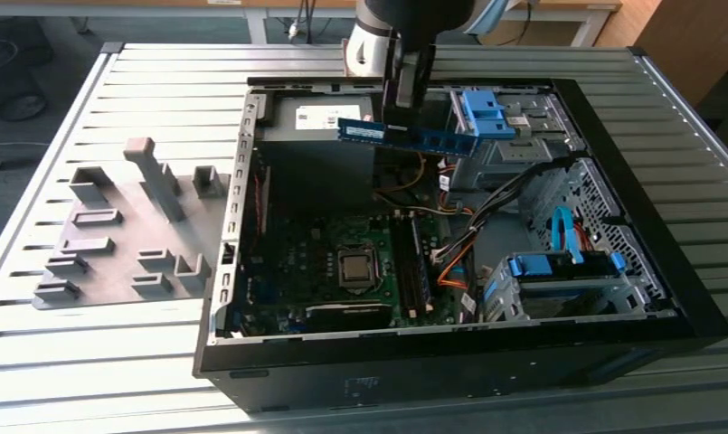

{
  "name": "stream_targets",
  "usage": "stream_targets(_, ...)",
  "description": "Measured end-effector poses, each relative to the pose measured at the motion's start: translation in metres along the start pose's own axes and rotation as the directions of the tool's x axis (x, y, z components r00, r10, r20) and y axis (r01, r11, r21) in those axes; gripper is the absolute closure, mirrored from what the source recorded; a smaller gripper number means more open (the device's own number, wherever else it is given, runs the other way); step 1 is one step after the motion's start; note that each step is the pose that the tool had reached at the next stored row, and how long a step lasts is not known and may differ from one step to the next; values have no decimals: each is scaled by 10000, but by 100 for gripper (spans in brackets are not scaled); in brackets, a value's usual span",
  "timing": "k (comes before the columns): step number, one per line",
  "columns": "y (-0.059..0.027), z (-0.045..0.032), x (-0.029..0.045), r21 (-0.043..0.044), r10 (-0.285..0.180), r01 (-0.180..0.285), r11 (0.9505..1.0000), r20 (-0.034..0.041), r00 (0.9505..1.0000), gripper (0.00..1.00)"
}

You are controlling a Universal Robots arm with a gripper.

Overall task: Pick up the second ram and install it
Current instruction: 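Insert the second ram into the second slot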

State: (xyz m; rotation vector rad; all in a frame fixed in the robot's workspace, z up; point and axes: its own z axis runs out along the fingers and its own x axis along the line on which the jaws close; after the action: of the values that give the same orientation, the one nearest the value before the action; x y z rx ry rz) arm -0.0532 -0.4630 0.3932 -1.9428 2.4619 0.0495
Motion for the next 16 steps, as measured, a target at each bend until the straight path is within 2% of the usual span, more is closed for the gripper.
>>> stream_targets(5, 1, 1, 0, 5, 250, -250, 9997, 3, 9997, 86)
stream_targets(9, 1, 3, 0, 14, 639, -639, 9980, 14, 9980, 86)
stream_targets(12, 0, 4, 0, 23, 1045, -1045, 9945, 23, 9945, 86)
stream_targets(16, 0, 5, 0, 34, 1579, -1579, 9874, 36, 9874, 86)
